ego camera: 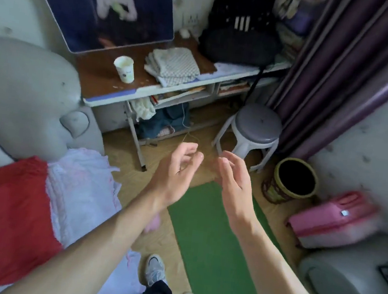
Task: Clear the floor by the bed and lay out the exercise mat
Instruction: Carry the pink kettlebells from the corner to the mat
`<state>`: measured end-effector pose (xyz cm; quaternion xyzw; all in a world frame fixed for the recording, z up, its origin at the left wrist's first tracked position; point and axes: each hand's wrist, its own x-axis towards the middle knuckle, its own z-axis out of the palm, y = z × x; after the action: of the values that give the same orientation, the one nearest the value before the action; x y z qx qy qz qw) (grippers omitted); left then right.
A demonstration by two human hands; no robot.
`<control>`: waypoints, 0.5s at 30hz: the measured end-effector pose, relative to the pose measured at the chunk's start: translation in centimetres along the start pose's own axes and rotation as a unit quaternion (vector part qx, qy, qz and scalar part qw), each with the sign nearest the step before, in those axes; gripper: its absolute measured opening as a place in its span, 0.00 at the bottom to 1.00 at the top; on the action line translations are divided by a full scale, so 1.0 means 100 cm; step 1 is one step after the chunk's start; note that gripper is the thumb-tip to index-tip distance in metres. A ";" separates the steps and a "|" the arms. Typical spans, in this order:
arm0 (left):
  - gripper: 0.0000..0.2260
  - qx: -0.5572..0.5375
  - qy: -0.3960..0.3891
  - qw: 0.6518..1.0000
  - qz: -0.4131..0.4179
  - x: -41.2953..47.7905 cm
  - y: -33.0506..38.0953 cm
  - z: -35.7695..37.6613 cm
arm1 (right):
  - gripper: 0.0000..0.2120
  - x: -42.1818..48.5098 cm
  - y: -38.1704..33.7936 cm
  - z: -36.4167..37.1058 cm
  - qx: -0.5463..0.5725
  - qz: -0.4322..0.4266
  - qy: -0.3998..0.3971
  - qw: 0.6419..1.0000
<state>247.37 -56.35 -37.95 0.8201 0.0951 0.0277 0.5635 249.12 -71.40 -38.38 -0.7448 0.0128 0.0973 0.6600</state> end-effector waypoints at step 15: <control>0.23 -0.170 -0.325 0.907 0.204 -0.051 0.249 0.136 | 0.20 -0.171 -0.136 -0.219 0.012 -0.092 0.336 0.937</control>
<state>247.55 -78.43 -19.42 0.6770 -0.2694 -0.1103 0.6759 237.17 -93.09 -19.90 -0.7243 0.1664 -0.2200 0.6319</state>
